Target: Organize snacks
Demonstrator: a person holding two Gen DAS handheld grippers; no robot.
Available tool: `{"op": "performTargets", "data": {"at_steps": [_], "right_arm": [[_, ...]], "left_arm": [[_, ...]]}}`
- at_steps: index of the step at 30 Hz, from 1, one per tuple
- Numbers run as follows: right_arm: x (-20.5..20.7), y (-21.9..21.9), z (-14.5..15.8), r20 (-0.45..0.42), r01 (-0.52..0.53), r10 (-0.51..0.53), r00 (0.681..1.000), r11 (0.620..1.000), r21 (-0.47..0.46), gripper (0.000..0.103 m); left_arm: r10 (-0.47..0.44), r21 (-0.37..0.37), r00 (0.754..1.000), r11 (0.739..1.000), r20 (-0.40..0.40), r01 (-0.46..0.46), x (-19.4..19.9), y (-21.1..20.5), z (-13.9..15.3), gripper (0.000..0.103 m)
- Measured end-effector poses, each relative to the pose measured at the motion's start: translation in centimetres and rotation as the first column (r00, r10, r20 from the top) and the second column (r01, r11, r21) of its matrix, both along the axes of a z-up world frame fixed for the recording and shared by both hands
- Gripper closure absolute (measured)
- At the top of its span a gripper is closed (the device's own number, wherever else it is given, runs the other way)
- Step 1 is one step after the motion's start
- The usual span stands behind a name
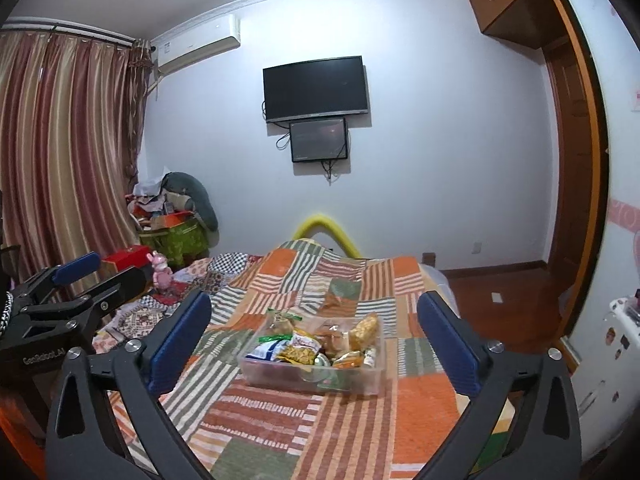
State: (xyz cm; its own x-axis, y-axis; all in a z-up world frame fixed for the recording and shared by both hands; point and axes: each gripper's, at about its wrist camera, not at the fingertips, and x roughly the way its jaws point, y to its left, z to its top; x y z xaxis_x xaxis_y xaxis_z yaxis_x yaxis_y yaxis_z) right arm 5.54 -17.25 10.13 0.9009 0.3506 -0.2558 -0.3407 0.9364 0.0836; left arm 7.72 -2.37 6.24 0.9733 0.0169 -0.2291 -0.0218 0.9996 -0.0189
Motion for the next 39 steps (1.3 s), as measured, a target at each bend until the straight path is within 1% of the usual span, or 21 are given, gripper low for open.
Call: {"op": "performTargets", "data": {"at_steps": [3, 18, 39], "right_arm": [[-0.3, -0.1, 0.0, -0.004, 0.001, -0.001, 1.000, 1.000, 0.000, 0.000], [-1.4, -0.5, -0.3, 0.001, 0.014, -0.014, 1.000, 1.000, -0.008, 0.000], [-1.5, -0.6, -0.2, 0.003, 0.020, -0.020, 1.000, 1.000, -0.009, 0.000]], "left_arm": [[0.002, 0.007, 1.000, 1.000, -0.004, -0.002, -0.1, -0.1, -0.2, 0.000], [-0.003, -0.021, 1.000, 1.000, -0.022, 0.002, -0.1, 0.6, -0.5, 0.000], [-0.028, -0.013, 0.999, 1.000, -0.016, 0.028, -0.4, 0.3, -0.4, 0.000]]}}
